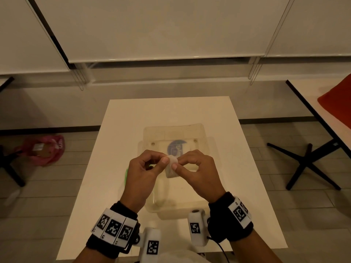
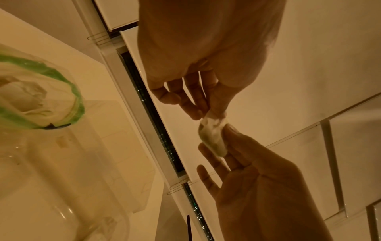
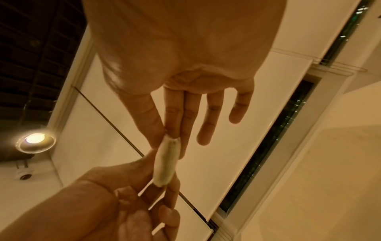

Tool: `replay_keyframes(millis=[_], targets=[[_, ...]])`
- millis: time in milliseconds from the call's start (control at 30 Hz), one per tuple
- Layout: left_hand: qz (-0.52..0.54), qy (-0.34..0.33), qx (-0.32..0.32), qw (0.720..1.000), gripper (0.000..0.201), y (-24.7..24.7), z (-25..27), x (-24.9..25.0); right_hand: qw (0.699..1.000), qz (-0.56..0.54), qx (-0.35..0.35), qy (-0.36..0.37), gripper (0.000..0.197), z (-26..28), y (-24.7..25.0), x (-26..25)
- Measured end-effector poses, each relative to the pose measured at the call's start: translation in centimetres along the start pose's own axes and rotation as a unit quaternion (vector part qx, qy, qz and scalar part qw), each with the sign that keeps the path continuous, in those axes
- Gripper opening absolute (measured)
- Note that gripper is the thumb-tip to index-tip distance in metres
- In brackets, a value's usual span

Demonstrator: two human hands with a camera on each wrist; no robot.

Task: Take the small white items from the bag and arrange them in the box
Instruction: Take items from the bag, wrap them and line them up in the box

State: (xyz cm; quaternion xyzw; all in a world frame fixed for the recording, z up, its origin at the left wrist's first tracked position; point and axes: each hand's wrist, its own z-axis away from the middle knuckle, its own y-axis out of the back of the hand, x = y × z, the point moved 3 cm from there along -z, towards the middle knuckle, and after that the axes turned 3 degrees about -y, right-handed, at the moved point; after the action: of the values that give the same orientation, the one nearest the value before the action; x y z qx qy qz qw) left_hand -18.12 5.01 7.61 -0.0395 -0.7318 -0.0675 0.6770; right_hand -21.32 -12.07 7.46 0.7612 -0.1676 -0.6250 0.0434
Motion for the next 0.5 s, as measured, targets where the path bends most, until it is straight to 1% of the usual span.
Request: replay_keyframes(millis=[100, 133, 200, 300, 400, 500], targets=[[0.004, 0.002, 0.003, 1.000, 0.004, 0.0, 0.1, 0.4, 1.000, -0.006, -0.001, 0.001, 0.014, 0.0, 0.0, -0.3], [0.010, 0.007, 0.003, 1.000, 0.005, 0.0, 0.1, 0.5, 1.000, -0.016, -0.002, -0.006, 0.014, -0.1, 0.0, -0.3], [0.022, 0.022, -0.003, 1.000, 0.010, 0.1, 0.1, 0.5, 0.998, -0.049, 0.000, -0.037, 0.004, -0.3, 0.0, 0.0], [0.012, 0.032, -0.025, 0.999, 0.018, 0.2, 0.1, 0.6, 0.993, -0.087, 0.009, -0.077, 0.015, -0.5, 0.3, 0.6], [-0.011, 0.019, -0.048, 0.999, 0.019, 0.0, 0.3, 0.9, 0.989, -0.115, 0.018, -0.093, 0.017, -0.5, 0.4, 0.6], [-0.041, 0.005, -0.050, 0.998, 0.018, -0.1, 0.2, 1.1, 0.987, -0.126, 0.016, -0.099, 0.015, -0.4, 0.3, 0.7]])
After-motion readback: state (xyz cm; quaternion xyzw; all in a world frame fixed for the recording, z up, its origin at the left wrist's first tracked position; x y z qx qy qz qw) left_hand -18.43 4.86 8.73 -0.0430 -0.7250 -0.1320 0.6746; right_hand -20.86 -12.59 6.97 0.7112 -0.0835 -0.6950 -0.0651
